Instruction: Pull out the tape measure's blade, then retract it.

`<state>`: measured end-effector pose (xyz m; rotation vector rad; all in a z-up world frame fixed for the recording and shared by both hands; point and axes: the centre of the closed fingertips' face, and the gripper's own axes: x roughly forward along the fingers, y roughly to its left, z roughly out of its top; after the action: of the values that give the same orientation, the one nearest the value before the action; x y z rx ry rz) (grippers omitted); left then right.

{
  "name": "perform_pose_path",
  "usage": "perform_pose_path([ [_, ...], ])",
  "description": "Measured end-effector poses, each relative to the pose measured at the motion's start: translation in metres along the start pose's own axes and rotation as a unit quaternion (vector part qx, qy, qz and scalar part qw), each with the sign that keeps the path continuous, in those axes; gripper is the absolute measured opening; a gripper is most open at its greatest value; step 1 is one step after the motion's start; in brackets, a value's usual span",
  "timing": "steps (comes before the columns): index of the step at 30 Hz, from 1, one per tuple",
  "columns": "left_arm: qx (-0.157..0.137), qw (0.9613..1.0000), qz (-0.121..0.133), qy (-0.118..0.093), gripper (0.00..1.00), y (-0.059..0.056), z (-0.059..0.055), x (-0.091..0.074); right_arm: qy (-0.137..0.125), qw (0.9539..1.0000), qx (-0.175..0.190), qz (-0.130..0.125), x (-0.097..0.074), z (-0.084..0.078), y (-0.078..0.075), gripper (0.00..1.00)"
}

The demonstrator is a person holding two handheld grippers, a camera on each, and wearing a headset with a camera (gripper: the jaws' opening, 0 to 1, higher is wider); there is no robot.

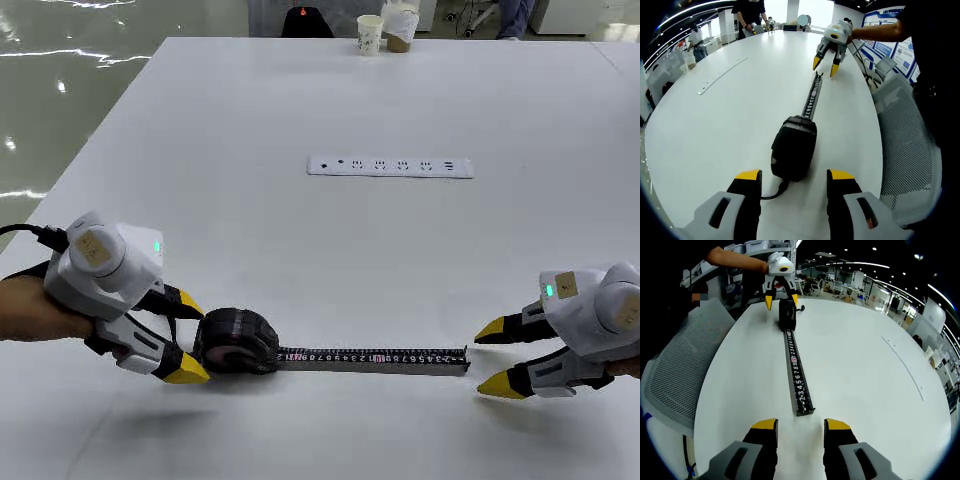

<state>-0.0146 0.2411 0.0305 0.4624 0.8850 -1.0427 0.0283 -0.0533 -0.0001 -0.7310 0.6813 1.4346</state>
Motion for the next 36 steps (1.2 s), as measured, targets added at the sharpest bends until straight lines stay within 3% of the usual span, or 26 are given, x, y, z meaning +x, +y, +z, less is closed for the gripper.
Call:
perform_pose_path([
  [17, -0.044, 0.9976, 0.034, -0.041, 0.64, -0.013, -0.001, -0.01, -0.025, 0.9984, 0.039, -0.031, -0.009, 0.001, 0.013, 0.49],
  [32, -0.082, 0.9895, 0.079, -0.089, 0.81, -0.026, 0.0, -0.017, -0.055, 0.9926, 0.087, -0.064, -0.013, 0.009, 0.03, 0.65],
  [36, -0.085, 0.9872, 0.089, -0.101, 0.81, -0.03, 0.0, -0.018, -0.064, 0.9904, 0.097, -0.075, -0.015, 0.011, 0.035, 0.69],
])
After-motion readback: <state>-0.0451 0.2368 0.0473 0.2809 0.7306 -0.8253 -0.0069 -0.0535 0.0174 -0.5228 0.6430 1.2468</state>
